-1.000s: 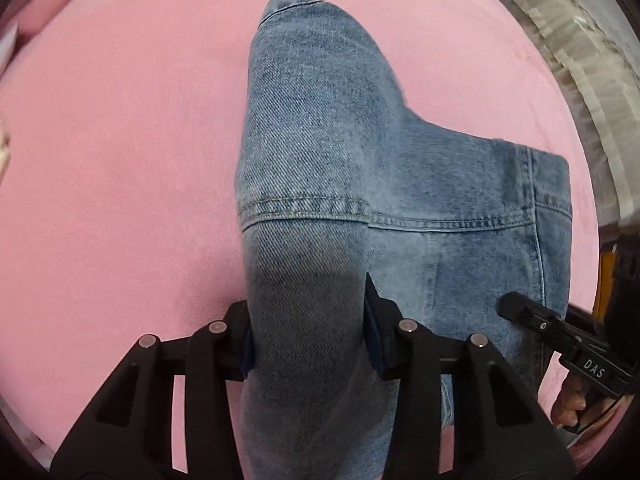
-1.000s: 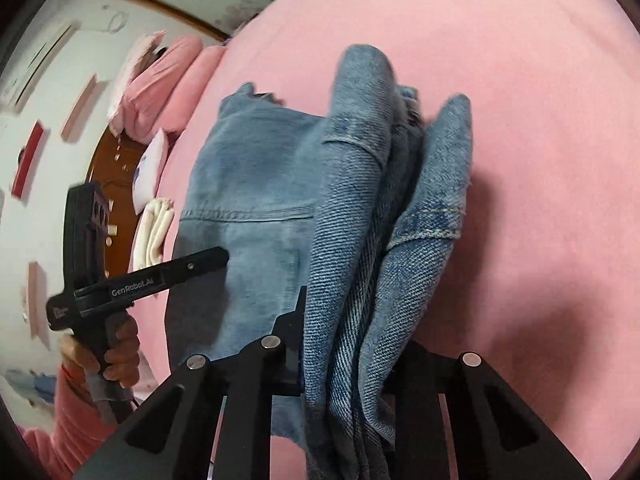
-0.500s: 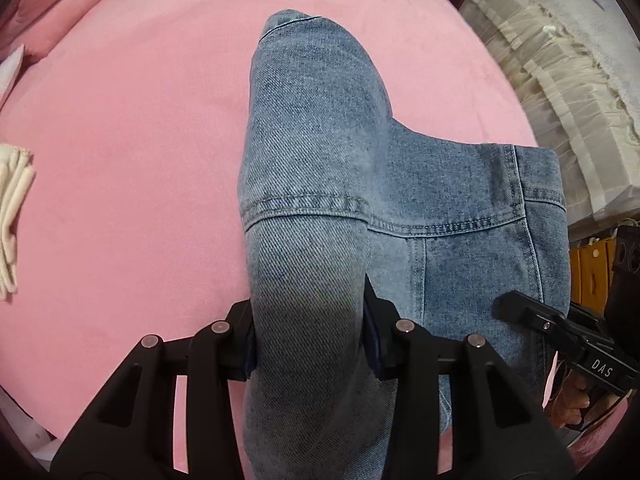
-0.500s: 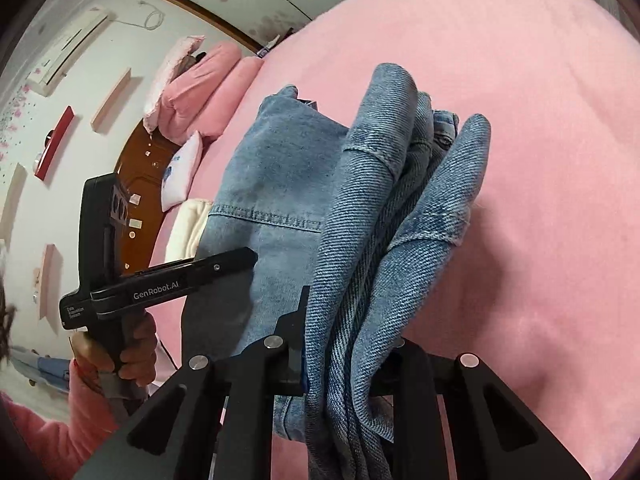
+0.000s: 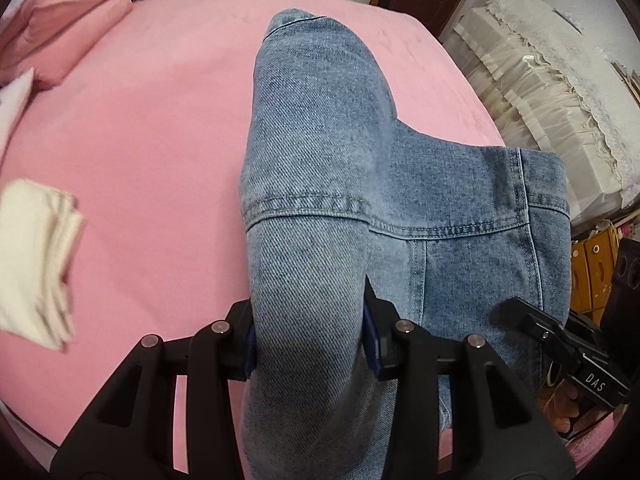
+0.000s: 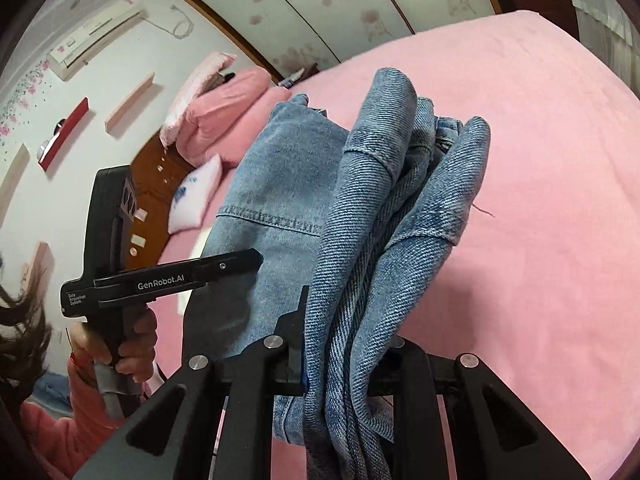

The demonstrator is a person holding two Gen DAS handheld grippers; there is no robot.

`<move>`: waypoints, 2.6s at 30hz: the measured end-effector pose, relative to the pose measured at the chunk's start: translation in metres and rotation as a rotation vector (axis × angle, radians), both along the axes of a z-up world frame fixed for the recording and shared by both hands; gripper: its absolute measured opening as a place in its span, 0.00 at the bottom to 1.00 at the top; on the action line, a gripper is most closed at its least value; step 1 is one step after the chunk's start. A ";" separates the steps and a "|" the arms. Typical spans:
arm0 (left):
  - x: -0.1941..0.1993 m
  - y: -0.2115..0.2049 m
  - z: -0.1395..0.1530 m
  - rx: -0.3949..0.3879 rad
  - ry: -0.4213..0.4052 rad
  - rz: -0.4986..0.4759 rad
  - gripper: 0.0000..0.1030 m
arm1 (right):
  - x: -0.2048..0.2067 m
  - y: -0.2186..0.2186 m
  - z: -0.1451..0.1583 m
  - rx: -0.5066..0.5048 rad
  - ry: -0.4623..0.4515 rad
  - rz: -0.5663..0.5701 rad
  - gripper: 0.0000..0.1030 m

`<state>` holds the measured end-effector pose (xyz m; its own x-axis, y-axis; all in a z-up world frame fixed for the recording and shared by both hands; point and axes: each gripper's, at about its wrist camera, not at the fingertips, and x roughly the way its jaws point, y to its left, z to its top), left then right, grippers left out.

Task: Fold large clothes
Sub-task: 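Lift the jacket bundle with both tools and carry it toward the cream clothes stack, then lower the jacket bundle onto the cream clothes stack and open both tools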

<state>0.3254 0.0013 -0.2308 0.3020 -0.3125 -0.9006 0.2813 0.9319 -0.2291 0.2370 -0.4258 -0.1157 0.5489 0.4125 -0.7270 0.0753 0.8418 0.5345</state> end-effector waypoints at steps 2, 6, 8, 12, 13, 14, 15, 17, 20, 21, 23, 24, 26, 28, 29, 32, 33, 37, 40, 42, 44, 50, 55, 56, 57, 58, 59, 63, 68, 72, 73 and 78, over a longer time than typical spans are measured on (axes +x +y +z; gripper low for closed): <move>0.012 0.034 0.013 0.010 -0.018 -0.007 0.36 | 0.008 0.027 0.000 0.003 -0.019 -0.005 0.16; 0.039 0.103 0.034 0.034 -0.047 0.004 0.36 | 0.027 0.082 -0.006 0.022 -0.050 -0.010 0.16; 0.054 0.144 0.042 0.044 -0.059 0.025 0.36 | 0.036 0.105 -0.012 0.035 -0.059 -0.005 0.16; 0.076 0.231 0.053 0.066 -0.077 0.074 0.36 | 0.067 0.162 -0.027 0.060 -0.073 0.032 0.16; 0.083 0.254 0.055 0.072 -0.081 0.087 0.36 | 0.071 0.182 -0.030 0.068 -0.077 0.046 0.16; 0.088 0.276 0.056 0.080 -0.087 0.105 0.36 | 0.078 0.194 -0.034 0.076 -0.079 0.059 0.16; 0.096 0.295 0.055 0.085 -0.088 0.119 0.36 | 0.086 0.206 -0.039 0.084 -0.082 0.073 0.16; 0.104 0.346 0.055 0.100 -0.091 0.153 0.36 | 0.106 0.235 -0.052 0.099 -0.089 0.104 0.16; 0.117 0.406 0.058 0.127 -0.088 0.193 0.36 | 0.122 0.256 -0.069 0.125 -0.095 0.137 0.16; 0.120 0.427 0.058 0.139 -0.086 0.208 0.36 | 0.130 0.272 -0.076 0.130 -0.098 0.149 0.16; 0.132 0.470 0.058 0.164 -0.087 0.240 0.36 | 0.150 0.292 -0.088 0.143 -0.105 0.171 0.16; 0.127 0.493 0.056 0.173 -0.088 0.250 0.36 | 0.161 0.306 -0.096 0.152 -0.108 0.183 0.16; 0.122 0.532 0.051 0.197 -0.086 0.269 0.36 | 0.174 0.345 -0.113 0.166 -0.113 0.214 0.16; 0.131 0.564 0.045 0.224 -0.080 0.290 0.36 | 0.188 0.359 -0.135 0.182 -0.120 0.235 0.16; 0.132 0.574 0.042 0.237 -0.079 0.298 0.36 | 0.195 0.367 -0.148 0.197 -0.119 0.245 0.16; 0.134 0.605 0.026 0.281 -0.068 0.322 0.36 | 0.207 0.382 -0.179 0.207 -0.112 0.269 0.16; 0.136 0.616 0.020 0.295 -0.061 0.333 0.36 | 0.208 0.381 -0.191 0.209 -0.113 0.275 0.16; 0.158 0.638 -0.014 0.347 -0.036 0.374 0.36 | 0.215 0.437 -0.244 0.242 -0.097 0.283 0.16; 0.176 0.650 -0.050 0.404 -0.020 0.393 0.36 | 0.228 0.465 -0.293 0.282 -0.064 0.272 0.16; 0.185 0.655 -0.076 0.437 -0.007 0.392 0.36 | 0.229 0.491 -0.325 0.286 -0.039 0.276 0.16; 0.189 0.662 -0.113 0.469 0.002 0.377 0.36 | 0.243 0.497 -0.373 0.289 0.009 0.276 0.16; 0.209 0.705 -0.180 0.416 -0.016 0.409 0.46 | 0.243 0.509 -0.473 0.340 0.077 0.207 0.16; 0.200 0.719 -0.183 0.337 -0.011 0.358 0.45 | 0.239 0.492 -0.513 0.383 0.124 0.193 0.16; 0.191 0.716 -0.178 0.332 0.000 0.358 0.44 | 0.241 0.492 -0.513 0.404 0.136 0.193 0.16; 0.188 0.713 -0.174 0.326 0.007 0.348 0.43 | 0.247 0.482 -0.501 0.417 0.143 0.197 0.16; 0.187 0.709 -0.170 0.322 0.009 0.323 0.42 | 0.256 0.481 -0.486 0.411 0.151 0.214 0.16; 0.190 0.712 -0.170 0.316 0.011 0.295 0.42 | 0.251 0.471 -0.473 0.404 0.150 0.226 0.16; 0.179 0.695 -0.155 0.313 0.026 0.256 0.42 | 0.229 0.460 -0.476 0.509 0.203 0.212 0.16; 0.171 0.678 -0.173 0.421 -0.088 0.261 0.49 | 0.211 0.441 -0.507 0.303 0.185 0.229 0.17; 0.141 0.673 -0.177 0.390 -0.233 0.374 0.53 | 0.216 0.430 -0.523 0.189 0.185 0.322 0.28; 0.133 0.670 -0.179 0.405 -0.269 0.393 0.55 | 0.214 0.429 -0.523 0.155 0.175 0.355 0.30; 0.090 0.640 -0.177 0.620 -0.362 0.498 0.62 | 0.200 0.408 -0.491 -0.029 0.103 0.401 0.81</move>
